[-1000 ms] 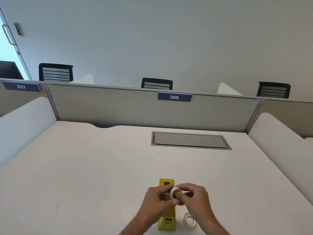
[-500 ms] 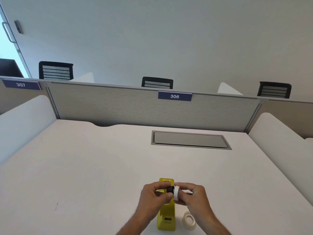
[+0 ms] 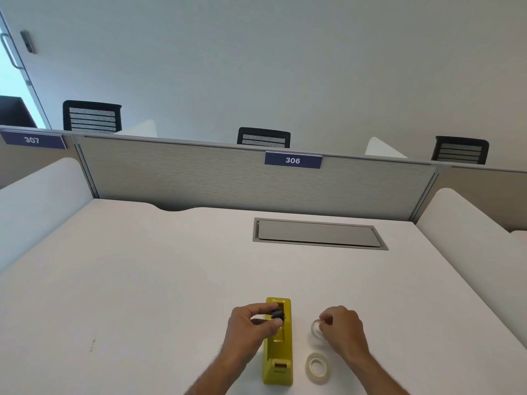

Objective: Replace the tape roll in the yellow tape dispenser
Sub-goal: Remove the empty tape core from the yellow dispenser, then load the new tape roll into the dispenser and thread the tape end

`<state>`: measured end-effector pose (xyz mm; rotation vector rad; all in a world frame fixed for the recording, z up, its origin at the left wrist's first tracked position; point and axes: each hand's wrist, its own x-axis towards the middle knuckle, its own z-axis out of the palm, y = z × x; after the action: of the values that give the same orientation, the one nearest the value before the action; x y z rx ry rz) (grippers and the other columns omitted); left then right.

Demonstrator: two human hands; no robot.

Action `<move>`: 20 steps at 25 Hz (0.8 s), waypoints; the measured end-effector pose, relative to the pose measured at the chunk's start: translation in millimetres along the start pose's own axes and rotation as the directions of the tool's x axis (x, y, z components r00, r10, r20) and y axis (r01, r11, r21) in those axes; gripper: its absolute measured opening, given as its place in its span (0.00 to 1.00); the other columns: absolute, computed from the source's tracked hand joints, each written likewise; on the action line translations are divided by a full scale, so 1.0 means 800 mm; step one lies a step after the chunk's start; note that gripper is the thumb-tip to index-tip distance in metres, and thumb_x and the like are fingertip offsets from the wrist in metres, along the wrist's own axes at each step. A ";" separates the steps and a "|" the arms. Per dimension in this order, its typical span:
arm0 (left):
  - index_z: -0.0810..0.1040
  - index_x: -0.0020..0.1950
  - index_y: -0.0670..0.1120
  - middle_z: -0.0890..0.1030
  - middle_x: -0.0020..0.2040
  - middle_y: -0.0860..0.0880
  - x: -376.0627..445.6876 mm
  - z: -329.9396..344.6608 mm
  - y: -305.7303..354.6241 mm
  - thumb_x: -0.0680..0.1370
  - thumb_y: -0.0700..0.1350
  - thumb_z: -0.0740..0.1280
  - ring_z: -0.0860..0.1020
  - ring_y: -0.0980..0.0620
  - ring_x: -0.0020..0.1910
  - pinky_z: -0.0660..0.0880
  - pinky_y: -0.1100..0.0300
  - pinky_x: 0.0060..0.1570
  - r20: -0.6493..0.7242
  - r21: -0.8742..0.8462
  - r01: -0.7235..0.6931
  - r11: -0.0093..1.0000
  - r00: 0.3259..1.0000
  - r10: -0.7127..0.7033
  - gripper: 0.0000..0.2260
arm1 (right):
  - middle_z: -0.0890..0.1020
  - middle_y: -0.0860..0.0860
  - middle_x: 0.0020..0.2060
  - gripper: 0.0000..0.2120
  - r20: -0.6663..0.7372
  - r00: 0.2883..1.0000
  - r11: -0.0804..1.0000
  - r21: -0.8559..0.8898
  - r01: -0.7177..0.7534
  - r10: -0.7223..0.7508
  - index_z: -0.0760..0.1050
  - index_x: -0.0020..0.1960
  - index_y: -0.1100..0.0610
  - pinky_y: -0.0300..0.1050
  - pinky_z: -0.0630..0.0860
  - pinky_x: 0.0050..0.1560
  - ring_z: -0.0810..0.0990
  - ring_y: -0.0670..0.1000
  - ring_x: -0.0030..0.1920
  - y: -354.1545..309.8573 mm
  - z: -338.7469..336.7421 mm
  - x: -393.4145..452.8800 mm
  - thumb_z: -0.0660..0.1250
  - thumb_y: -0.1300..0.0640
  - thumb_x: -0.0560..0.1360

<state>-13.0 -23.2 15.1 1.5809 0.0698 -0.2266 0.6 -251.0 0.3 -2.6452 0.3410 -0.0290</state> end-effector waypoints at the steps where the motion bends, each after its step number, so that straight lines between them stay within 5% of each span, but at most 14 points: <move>1: 0.86 0.52 0.52 0.88 0.46 0.54 0.000 0.000 0.000 0.69 0.39 0.79 0.86 0.51 0.44 0.80 0.64 0.41 -0.004 0.002 0.002 1.000 1.000 -0.002 0.14 | 0.86 0.47 0.40 0.05 0.009 1.000 1.000 -0.018 -0.013 0.013 0.83 0.41 0.52 0.42 0.78 0.43 0.82 0.49 0.42 0.000 0.002 0.002 0.69 0.59 0.69; 8: 0.86 0.52 0.53 0.87 0.46 0.55 0.000 0.001 -0.001 0.69 0.40 0.79 0.85 0.52 0.44 0.82 0.60 0.44 -0.010 0.036 0.011 0.999 1.000 -0.011 0.14 | 0.86 0.48 0.41 0.05 0.099 0.995 1.000 -0.004 0.011 -0.011 0.83 0.45 0.53 0.40 0.77 0.44 0.82 0.48 0.43 0.002 0.013 0.005 0.72 0.55 0.70; 12: 0.85 0.53 0.53 0.87 0.47 0.57 -0.001 0.001 -0.003 0.70 0.41 0.79 0.85 0.53 0.45 0.81 0.61 0.45 -0.016 0.059 0.019 0.998 1.000 -0.018 0.14 | 0.85 0.46 0.39 0.07 0.032 0.999 0.995 0.088 0.035 -0.038 0.83 0.44 0.51 0.42 0.78 0.46 0.81 0.45 0.40 0.001 0.007 -0.009 0.69 0.59 0.69; 15: 0.85 0.54 0.52 0.87 0.48 0.55 -0.003 0.001 -0.004 0.70 0.41 0.79 0.85 0.52 0.46 0.83 0.56 0.49 -0.024 0.073 0.019 0.997 1.000 -0.017 0.14 | 0.83 0.41 0.39 0.06 0.135 0.974 0.978 0.133 0.164 -0.182 0.80 0.41 0.44 0.41 0.80 0.45 0.80 0.43 0.38 0.011 0.002 -0.025 0.71 0.50 0.65; 18: 0.85 0.54 0.53 0.87 0.47 0.58 -0.004 0.003 -0.005 0.70 0.41 0.78 0.85 0.53 0.45 0.82 0.60 0.46 -0.020 0.083 0.019 0.996 1.000 -0.017 0.14 | 0.75 0.33 0.54 0.29 0.379 0.867 0.917 -0.101 0.386 -0.323 0.74 0.59 0.39 0.39 0.73 0.53 0.75 0.39 0.53 0.021 0.003 -0.040 0.67 0.31 0.60; 20: 0.85 0.52 0.53 0.86 0.46 0.61 -0.005 0.004 -0.004 0.70 0.41 0.78 0.85 0.54 0.45 0.80 0.65 0.41 -0.020 0.081 0.022 0.996 1.000 -0.020 0.13 | 0.70 0.33 0.58 0.36 0.422 0.843 0.889 -0.156 0.430 -0.333 0.67 0.64 0.37 0.41 0.69 0.55 0.71 0.40 0.58 0.026 0.009 -0.046 0.65 0.27 0.58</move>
<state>-18.0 -26.3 12.5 1.6639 0.0928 -0.2336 -39.4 -256.6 -14.4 -2.8338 -0.3478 0.4271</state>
